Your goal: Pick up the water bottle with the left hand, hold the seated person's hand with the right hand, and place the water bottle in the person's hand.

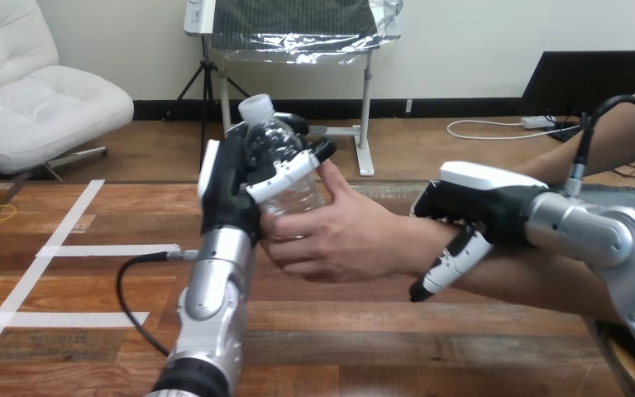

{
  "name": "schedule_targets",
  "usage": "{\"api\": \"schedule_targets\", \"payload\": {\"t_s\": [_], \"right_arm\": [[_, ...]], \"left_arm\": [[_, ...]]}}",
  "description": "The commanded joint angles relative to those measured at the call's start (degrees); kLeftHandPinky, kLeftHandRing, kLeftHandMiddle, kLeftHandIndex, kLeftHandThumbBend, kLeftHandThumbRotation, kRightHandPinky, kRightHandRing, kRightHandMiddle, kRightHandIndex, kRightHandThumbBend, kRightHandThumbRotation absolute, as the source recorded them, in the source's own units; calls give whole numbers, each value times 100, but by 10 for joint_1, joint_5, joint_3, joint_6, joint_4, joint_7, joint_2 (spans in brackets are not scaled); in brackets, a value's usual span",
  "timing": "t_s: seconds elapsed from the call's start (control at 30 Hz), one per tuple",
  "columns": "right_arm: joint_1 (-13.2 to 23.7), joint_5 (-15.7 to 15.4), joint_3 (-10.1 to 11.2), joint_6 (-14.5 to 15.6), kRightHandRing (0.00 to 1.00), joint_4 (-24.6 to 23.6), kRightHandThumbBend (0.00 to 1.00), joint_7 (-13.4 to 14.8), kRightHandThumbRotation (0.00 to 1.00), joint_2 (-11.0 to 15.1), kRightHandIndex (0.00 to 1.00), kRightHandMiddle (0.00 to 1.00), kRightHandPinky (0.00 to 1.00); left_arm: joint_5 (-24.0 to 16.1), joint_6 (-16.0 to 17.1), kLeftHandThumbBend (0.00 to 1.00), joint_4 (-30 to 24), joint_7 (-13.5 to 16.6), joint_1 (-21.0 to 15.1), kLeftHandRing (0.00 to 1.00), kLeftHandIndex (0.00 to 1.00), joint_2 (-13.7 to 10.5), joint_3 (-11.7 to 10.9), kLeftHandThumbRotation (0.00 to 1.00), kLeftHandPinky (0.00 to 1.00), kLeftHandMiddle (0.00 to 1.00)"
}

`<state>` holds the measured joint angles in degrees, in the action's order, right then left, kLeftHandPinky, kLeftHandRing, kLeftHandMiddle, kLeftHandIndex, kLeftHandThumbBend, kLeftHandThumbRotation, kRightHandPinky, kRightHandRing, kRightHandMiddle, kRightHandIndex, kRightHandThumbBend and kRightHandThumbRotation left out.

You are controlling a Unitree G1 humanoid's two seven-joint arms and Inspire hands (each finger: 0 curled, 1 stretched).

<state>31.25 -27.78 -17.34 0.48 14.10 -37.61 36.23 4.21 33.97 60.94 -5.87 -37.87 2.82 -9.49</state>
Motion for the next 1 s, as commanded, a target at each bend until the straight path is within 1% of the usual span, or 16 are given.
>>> {"api": "schedule_targets", "payload": {"t_s": [0.0, 0.27, 0.47, 0.73, 0.97], "right_arm": [[47, -11, 7, 10, 33, 12, 81, 7, 19, 5, 39, 40, 26], [51, -14, 5, 12, 33, 15, 81, 9, 19, 4, 39, 40, 27], [52, -12, 6, 16, 32, 14, 81, 10, 18, 3, 39, 40, 26], [51, -12, 6, 12, 32, 15, 81, 12, 18, 3, 39, 40, 26], [51, -12, 7, 13, 32, 15, 81, 11, 18, 4, 39, 39, 26]], "left_arm": [[3, 18, 65, -12, -11, -66, 35, 44, 20, 12, 0, 32, 41], [6, 26, 66, -7, -22, -68, 35, 44, 35, 14, 0, 32, 41], [0, 30, 68, -8, -23, -67, 35, 44, 46, 21, 0, 32, 40], [-6, 28, 69, -16, -25, -59, 36, 44, 59, 33, 0, 32, 41], [-7, 30, 68, -26, -29, -51, 36, 43, 65, 43, 0, 32, 41]]}}
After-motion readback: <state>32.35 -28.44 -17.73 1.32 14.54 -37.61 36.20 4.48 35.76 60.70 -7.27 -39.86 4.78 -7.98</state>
